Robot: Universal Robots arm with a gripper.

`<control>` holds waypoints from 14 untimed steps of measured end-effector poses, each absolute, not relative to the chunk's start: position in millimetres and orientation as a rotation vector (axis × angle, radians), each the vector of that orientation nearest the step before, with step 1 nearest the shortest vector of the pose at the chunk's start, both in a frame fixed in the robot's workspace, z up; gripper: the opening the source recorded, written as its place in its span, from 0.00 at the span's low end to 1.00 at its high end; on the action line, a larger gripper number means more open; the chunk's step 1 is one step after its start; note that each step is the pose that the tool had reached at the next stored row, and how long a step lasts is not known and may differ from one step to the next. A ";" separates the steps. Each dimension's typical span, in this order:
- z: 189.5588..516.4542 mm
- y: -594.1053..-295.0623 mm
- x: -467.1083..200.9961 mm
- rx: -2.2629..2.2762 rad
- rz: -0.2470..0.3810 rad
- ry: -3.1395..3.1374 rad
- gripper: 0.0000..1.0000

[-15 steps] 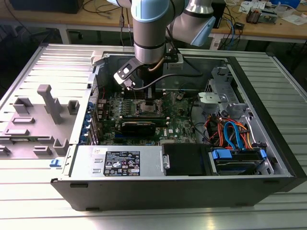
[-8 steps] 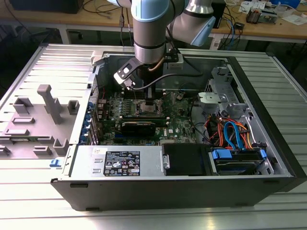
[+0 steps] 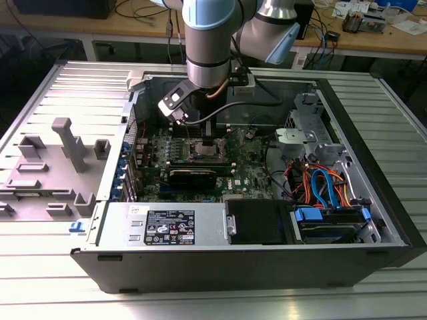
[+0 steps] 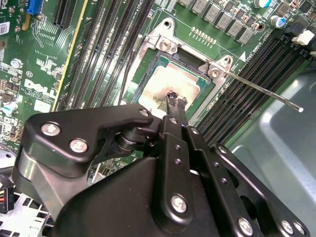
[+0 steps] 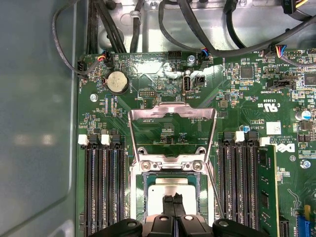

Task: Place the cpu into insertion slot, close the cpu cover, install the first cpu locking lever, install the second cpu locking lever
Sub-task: 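Close the cpu cover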

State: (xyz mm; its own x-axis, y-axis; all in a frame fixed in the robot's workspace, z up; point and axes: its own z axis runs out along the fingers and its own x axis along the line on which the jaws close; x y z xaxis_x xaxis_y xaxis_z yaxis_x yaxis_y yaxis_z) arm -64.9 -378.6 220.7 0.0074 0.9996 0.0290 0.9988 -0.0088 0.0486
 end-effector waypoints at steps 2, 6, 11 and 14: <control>220.7 -378.6 -64.9 2.220 0.086 2.202 0.11; 222.1 -378.6 -64.9 2.220 0.085 2.202 0.11; 228.5 -378.6 -64.8 2.220 0.085 2.202 0.11; 232.2 -378.6 -64.8 2.220 0.085 2.203 0.11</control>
